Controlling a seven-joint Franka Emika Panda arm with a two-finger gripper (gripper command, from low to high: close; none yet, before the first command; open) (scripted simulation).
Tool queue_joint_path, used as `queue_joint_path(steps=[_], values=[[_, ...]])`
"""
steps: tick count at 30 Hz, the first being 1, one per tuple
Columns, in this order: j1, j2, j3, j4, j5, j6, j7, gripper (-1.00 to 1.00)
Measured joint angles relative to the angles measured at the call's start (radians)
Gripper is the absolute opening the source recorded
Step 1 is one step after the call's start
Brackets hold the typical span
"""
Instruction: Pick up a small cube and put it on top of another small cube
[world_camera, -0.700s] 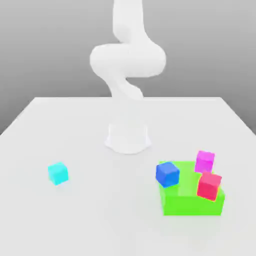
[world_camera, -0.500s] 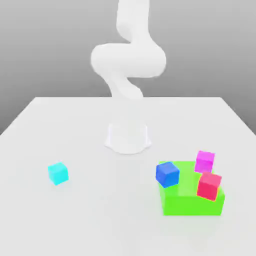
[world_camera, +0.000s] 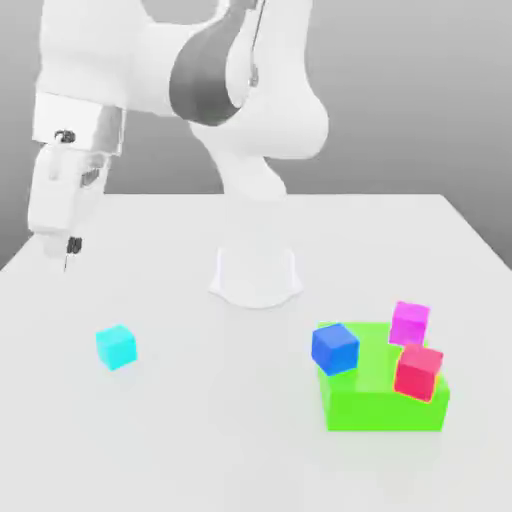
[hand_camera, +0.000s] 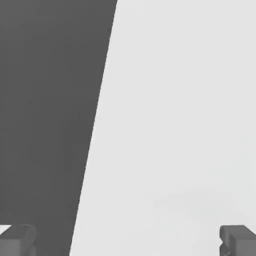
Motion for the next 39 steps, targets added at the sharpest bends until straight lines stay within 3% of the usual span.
queue_joint_path(steps=[11,21,28,29,39], values=[[-0.232,0.218,-0.025,-0.215,0.025,0.189,0.486,0.0],[-0.228,0.417,-0.085,-0.186,-0.121,0.347,0.645,0.0],[-0.192,0.557,-0.132,-0.17,-0.141,0.466,0.651,0.0],[-0.192,0.568,-0.133,-0.17,-0.141,0.476,0.65,-1.0],[-0.189,0.519,-0.13,-0.173,-0.137,0.436,0.653,-1.0]])
